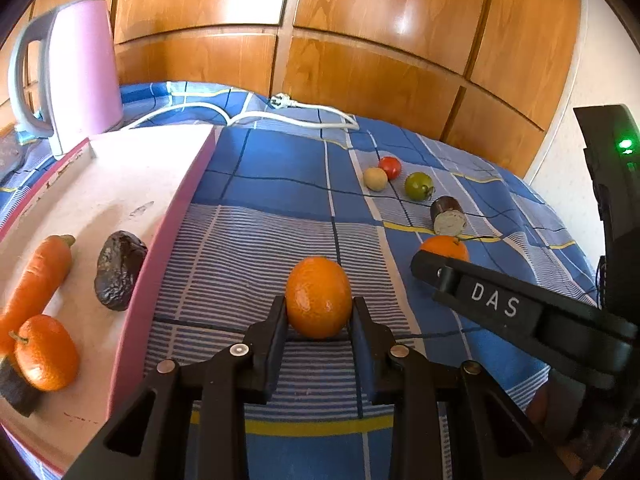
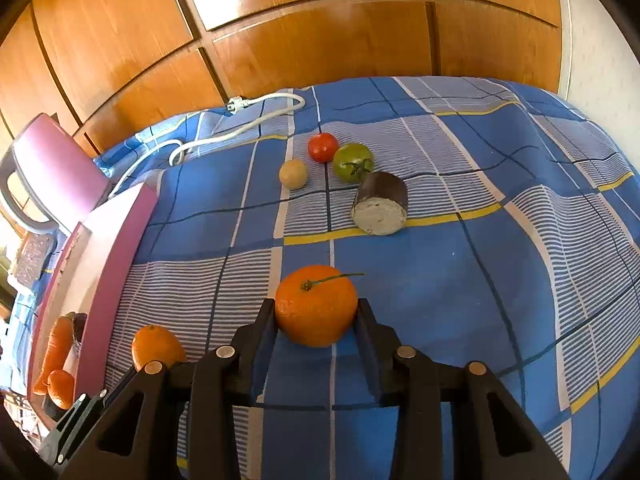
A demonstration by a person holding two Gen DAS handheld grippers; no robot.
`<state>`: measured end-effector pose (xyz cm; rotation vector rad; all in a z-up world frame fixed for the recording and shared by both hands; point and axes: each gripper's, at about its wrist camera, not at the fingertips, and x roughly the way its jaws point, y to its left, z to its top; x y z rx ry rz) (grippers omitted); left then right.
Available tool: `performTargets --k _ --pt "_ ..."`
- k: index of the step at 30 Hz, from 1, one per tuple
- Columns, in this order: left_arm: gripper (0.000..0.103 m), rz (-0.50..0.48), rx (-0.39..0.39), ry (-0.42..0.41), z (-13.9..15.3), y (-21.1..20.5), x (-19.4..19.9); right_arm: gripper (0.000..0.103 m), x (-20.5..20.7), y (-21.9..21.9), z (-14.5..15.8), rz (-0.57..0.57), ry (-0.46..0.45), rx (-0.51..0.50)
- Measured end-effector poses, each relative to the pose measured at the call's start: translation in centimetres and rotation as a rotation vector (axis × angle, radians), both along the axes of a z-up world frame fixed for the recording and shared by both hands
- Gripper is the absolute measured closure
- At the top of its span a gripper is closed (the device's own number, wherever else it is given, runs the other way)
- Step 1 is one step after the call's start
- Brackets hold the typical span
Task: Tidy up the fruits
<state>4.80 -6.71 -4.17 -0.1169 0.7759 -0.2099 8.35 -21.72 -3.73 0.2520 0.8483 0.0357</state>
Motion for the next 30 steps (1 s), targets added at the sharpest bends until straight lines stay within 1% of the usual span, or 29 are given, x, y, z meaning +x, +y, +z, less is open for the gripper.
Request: performTargets --k 6,10,17,20,25,30 --pt "0.072 0.005 0.0 -0.047 0.9 0.0 -1.2 0.064 -0.9 0.2 0.9 0.013 -0.047 0.023" --pt "0.072 0.031 -0.002 -0.079 1.5 0.6 -1.8 0.064 -1.6 0.7 1.6 0.041 -0.088 0.041" --pt "0.072 0.058 -0.009 -0.137 2.7 1.5 -3.1 0.064 -2.6 2.0 2.4 0.087 -0.136 0.027" --pt "0.072 0.087 -0.013 -0.158 3.2 2.2 -3.3 0.064 -2.9 2.3 2.6 0.103 -0.15 0.02" --pt "0.072 0.118 -0.035 -0.157 3.5 3.3 -3.4 0.064 -3.3 2.9 3.2 0.135 -0.186 0.023" --pt "0.072 0.134 -0.036 -0.171 3.7 3.6 -3.5 0.064 -3.7 3.2 3.5 0.154 -0.216 0.034"
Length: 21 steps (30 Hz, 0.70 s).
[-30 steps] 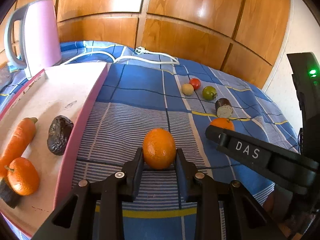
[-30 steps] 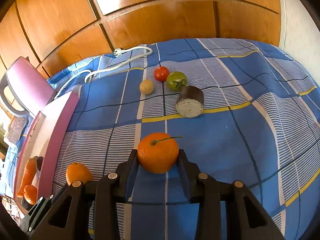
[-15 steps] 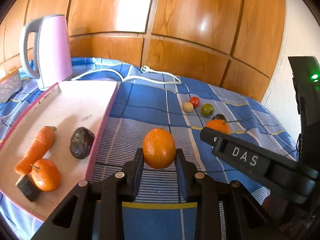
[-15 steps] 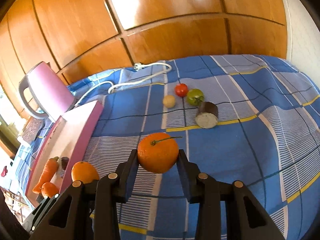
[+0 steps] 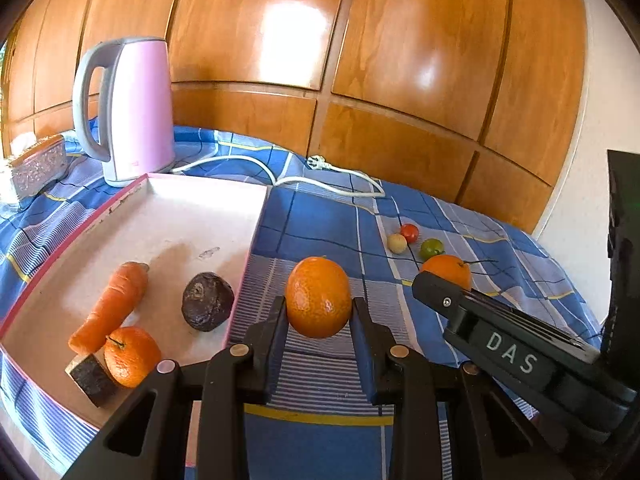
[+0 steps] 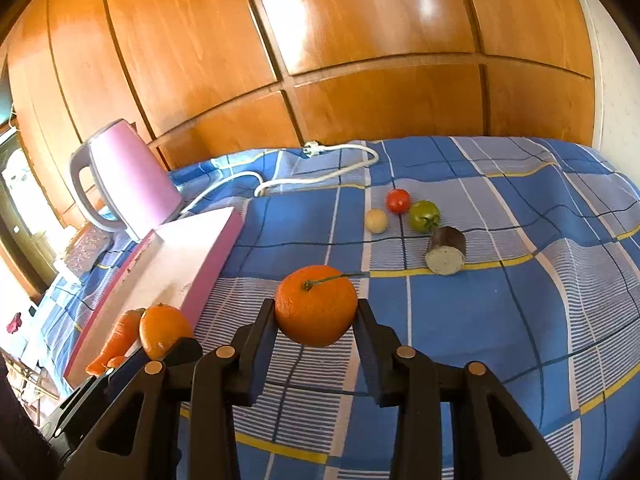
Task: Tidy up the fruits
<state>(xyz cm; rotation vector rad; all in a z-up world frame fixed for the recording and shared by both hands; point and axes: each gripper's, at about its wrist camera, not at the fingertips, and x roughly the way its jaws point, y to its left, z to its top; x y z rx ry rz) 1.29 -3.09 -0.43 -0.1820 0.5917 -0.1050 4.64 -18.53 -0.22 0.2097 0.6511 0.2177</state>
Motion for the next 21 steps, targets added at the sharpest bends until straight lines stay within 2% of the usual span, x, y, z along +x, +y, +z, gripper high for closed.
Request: performTargets --k 12,21 --pt "0.072 0.124 -0.036 -0.047 1.6 3.6 -0.9 0.064 -0.8 2.7 1.8 0.11 -0.087 0.059" --pt "0.072 0.286 -0.093 -0.038 2.1 8.0 -1.0 0.064 -0.8 6.6 2.7 0.198 -0.096 0.079"
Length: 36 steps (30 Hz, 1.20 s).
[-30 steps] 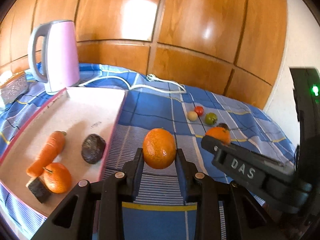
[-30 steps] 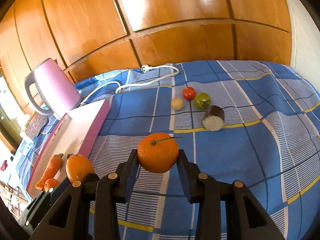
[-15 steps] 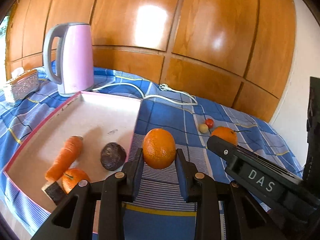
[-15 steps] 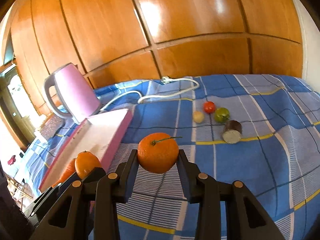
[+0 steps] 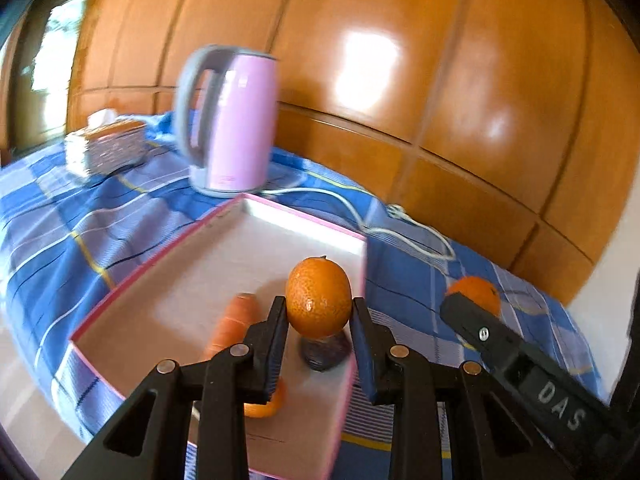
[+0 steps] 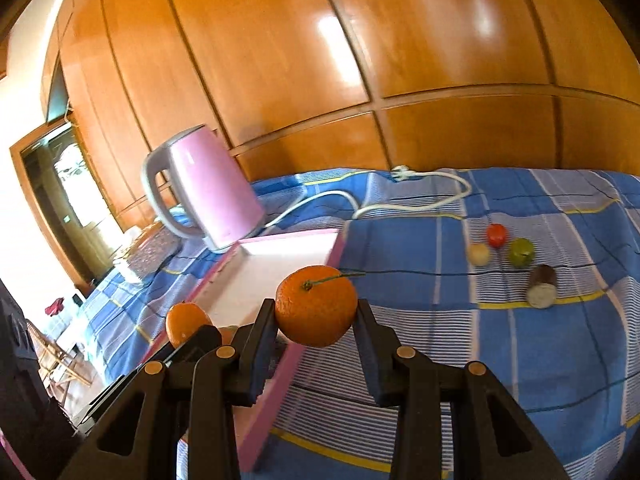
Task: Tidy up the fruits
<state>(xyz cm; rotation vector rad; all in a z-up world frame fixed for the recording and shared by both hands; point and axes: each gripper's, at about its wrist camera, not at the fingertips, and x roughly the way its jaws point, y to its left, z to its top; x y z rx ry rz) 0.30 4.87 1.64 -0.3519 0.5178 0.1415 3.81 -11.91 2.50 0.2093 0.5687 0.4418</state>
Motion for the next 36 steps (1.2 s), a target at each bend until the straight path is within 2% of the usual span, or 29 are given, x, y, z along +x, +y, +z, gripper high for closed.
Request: performTargets --k 8,19,21,26,29,36 --pt "0.072 0.164 -0.093 0.042 -1.1 4.1 -0.1 0.064 0.4 4.5 0.0 0.081 0.002 -0.052" --pt "0.071 0.274 -0.16 0.062 -2.3 6.9 0.3 0.062 1.9 7.8 -0.3 0.127 0.032 -0.096" --pt "0.069 0.295 -0.159 0.064 -2.4 7.1 0.3 0.062 2.4 8.1 -0.6 0.14 0.052 -0.09" --pt "0.061 0.308 -0.163 0.069 -2.6 7.3 0.3 0.061 2.9 8.1 -0.9 0.142 0.078 -0.07" --pt "0.06 0.303 -0.154 0.068 -2.5 7.1 0.3 0.057 2.8 7.7 -1.0 0.126 0.082 -0.063" --pt "0.05 0.284 -0.151 0.065 -2.4 6.7 0.4 0.055 2.0 6.3 -1.2 0.092 0.079 -0.078"
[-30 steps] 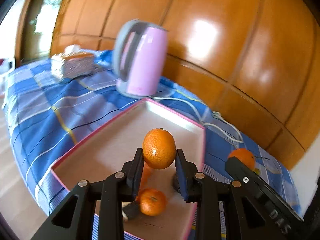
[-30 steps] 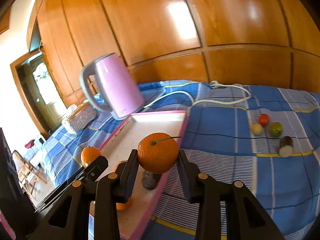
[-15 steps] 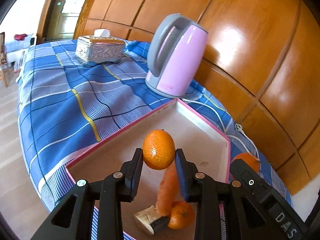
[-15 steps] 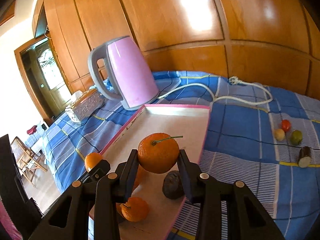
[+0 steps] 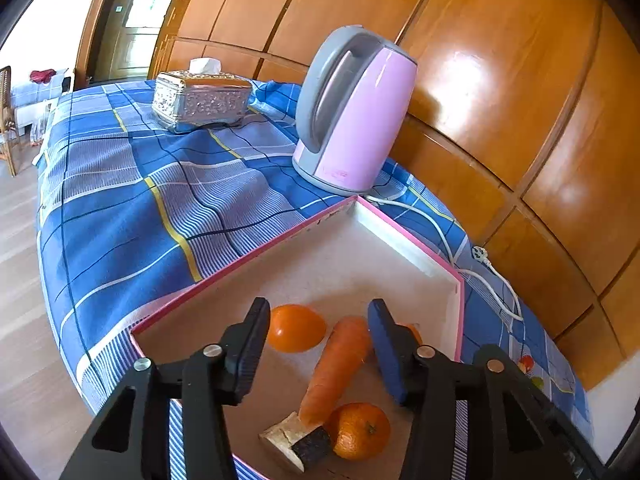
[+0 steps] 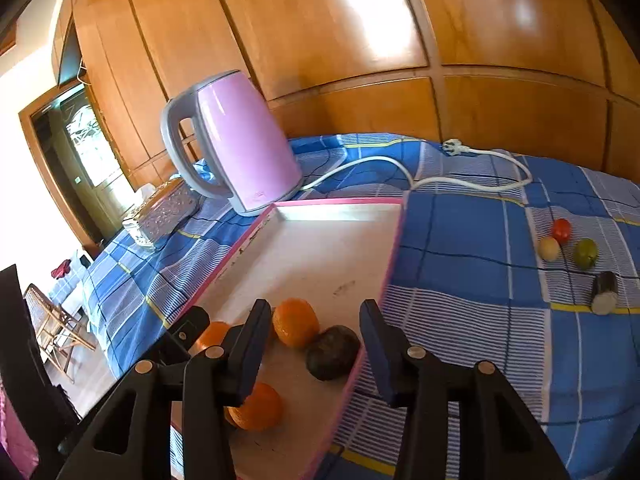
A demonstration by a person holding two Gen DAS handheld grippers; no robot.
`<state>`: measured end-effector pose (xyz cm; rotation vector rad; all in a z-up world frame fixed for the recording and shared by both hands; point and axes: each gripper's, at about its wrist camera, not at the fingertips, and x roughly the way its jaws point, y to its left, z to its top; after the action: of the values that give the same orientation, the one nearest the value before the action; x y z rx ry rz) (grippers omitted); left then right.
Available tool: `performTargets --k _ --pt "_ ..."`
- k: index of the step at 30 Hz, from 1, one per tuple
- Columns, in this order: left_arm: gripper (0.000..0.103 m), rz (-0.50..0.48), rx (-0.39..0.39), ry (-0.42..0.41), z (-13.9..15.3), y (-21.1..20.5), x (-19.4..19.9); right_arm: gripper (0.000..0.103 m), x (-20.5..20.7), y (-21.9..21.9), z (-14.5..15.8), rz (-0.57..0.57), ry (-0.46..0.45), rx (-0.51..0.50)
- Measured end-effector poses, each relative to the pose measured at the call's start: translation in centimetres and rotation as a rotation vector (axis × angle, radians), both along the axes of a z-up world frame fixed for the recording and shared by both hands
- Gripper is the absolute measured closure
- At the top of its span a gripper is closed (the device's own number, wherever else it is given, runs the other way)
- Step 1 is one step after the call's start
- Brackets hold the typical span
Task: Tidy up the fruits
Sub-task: 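Open the left tool to drop its mandarin in the tray while the right opens too, then move the right tool to the dark cylinder slice while the left tool heads to the yellow ball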
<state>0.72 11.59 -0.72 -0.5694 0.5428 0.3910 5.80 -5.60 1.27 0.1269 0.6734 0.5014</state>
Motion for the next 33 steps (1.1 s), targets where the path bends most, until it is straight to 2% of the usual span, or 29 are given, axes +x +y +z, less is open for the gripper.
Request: performTargets --k 11,20,28,33 --pt "0.048 -0.091 0.053 0.0 0.5 -2.0 0.4 0.055 -1.3 -3.4 -0.5 -0.069 -0.004 -0.046" --pt "0.048 -0.164 0.104 0.002 0.8 -3.9 0.7 0.056 -1.3 -8.7 -1.2 -0.203 0.02 -0.073" --pt "0.048 -0.254 0.155 0.01 1.0 -6.0 1.1 0.056 -0.9 -13.4 -1.4 -0.356 0.039 -0.034" --pt "0.048 -0.322 0.186 0.023 0.8 -7.7 1.4 0.056 -0.5 -16.0 -2.4 -0.447 0.094 0.011"
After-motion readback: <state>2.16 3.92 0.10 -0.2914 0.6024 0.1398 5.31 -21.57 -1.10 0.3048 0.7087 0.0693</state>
